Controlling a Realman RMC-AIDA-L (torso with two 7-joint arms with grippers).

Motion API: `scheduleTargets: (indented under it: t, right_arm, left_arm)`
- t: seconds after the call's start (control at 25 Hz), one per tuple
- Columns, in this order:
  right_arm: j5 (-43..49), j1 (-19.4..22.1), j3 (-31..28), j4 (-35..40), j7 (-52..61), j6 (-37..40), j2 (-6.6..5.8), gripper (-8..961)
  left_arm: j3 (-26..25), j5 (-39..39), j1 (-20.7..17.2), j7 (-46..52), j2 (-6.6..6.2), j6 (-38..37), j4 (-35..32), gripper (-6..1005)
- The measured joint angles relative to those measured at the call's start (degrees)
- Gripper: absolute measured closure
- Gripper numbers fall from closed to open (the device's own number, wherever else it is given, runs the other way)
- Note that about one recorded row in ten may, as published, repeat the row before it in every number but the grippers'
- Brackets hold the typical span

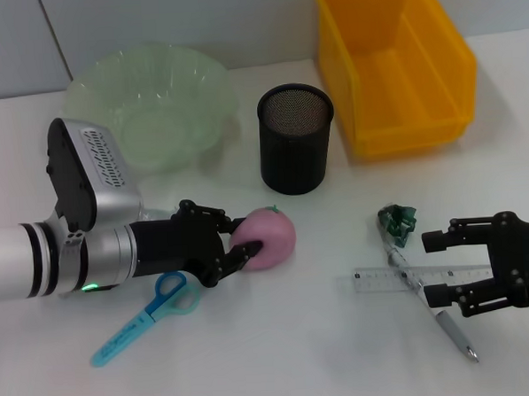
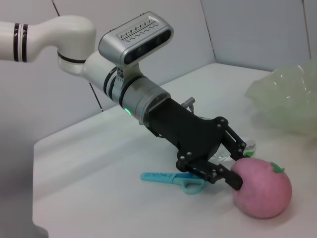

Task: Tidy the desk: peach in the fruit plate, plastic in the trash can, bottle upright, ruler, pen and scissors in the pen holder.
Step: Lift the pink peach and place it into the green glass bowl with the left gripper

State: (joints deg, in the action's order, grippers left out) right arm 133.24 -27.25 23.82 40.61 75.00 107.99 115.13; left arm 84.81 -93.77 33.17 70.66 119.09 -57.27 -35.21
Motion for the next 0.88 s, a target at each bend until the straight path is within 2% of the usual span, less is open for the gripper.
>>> scheduleTargets:
  t: [0.6, 0.72, 0.88]
  right_arm:
    - [0.0, 0.0, 0.0, 0.0, 0.7, -0.1, 0.0, 122]
    - [0.0, 0.0, 0.0, 0.0, 1.1, -0.1, -0.06, 121]
    - [0.0, 0.2, 0.0, 0.1, 1.3, 0.0, -0.09, 121]
  left_arm:
    - [-0.9, 3.0, -0.6, 0.0, -0.33, -2.9, -0.5, 708]
    - [-2.9, 3.5, -1.4, 0.0, -0.53, -5.9, -1.5, 712]
    - [-7.8, 3.5, -4.4, 0.0, -0.67, -10.5, -6.7, 714]
